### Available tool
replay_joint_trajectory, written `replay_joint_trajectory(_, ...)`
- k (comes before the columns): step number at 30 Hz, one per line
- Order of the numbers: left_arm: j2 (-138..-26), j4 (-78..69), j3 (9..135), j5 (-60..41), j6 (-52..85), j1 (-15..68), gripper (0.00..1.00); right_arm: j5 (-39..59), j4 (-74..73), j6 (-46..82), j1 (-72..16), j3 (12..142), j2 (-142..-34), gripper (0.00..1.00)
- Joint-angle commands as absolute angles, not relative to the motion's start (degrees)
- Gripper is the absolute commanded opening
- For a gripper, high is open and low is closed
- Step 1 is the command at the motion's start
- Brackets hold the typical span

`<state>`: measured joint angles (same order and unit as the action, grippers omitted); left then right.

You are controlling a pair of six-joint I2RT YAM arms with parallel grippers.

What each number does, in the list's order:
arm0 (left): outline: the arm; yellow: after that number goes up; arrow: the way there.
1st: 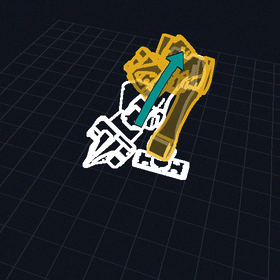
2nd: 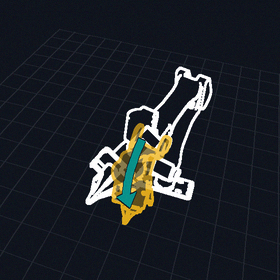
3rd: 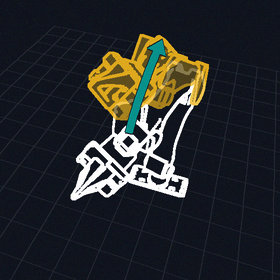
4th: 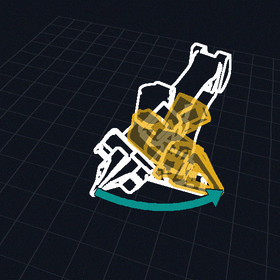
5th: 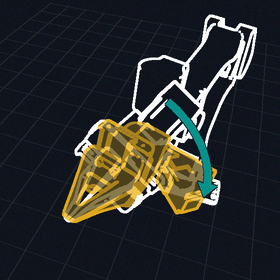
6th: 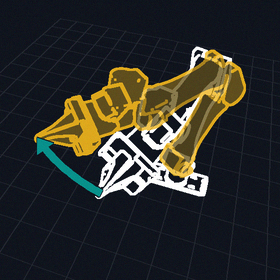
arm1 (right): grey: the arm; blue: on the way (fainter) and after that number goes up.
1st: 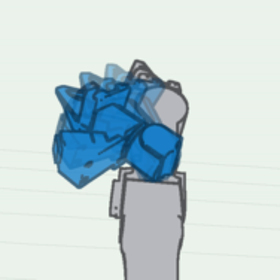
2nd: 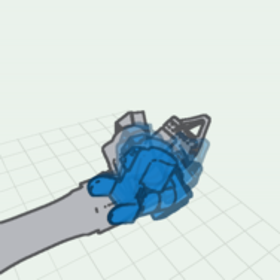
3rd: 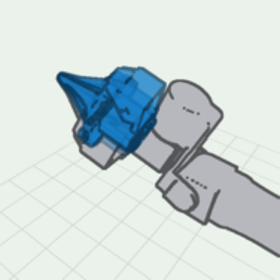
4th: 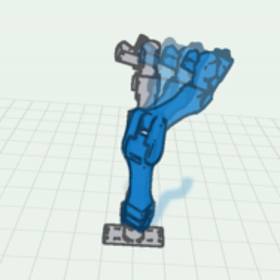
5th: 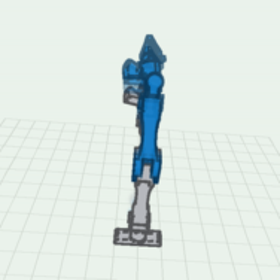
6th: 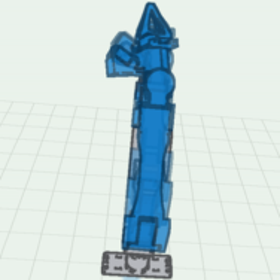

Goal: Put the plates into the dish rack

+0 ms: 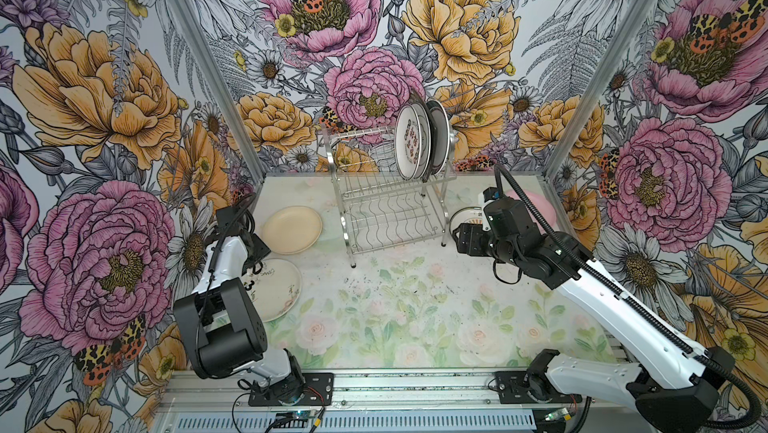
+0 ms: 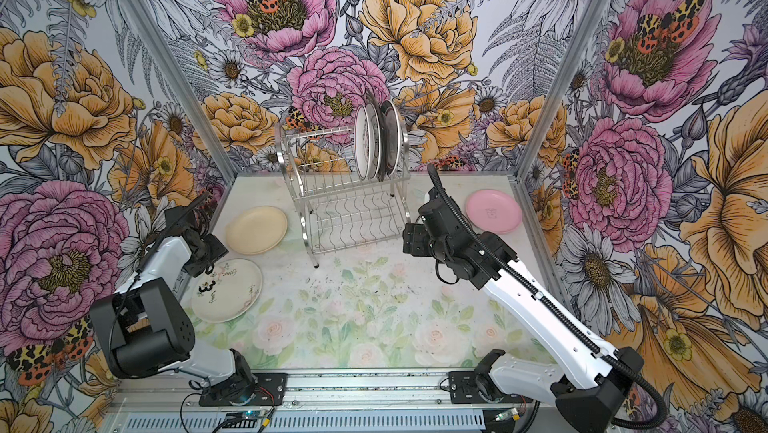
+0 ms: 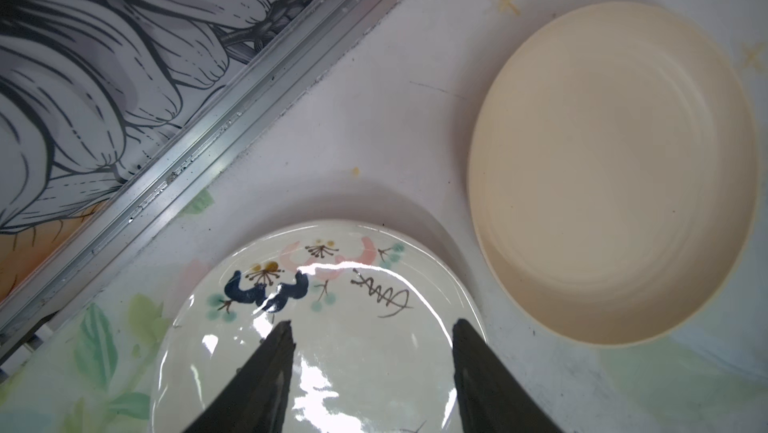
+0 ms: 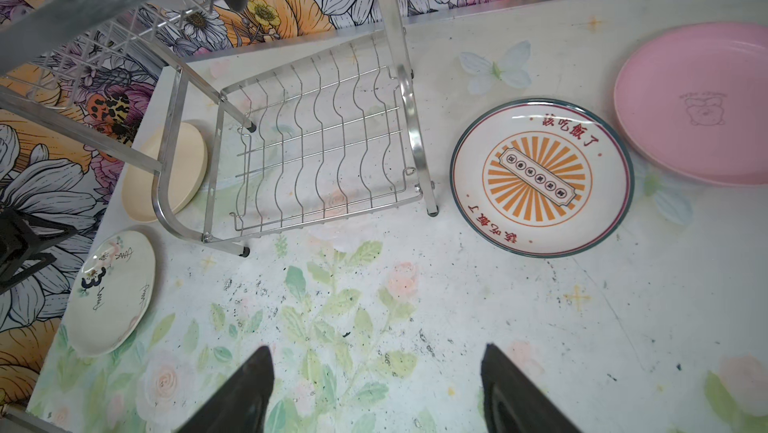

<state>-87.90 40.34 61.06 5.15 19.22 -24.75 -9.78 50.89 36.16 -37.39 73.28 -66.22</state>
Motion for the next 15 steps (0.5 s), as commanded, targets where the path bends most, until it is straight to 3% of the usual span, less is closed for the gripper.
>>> replay_joint_trajectory(1,-90.19,36.67,63.84,6.42,17.63,-25.88,0.60,-8.23,50.36,35.94,-36.71,72.49,-65.56,0.79)
replay_joint_trajectory(15,-100.61,35.64,68.03,7.20,17.67,-28.14,0.57,-7.29,50.27,35.85,-35.22,72.05,-66.08,0.79)
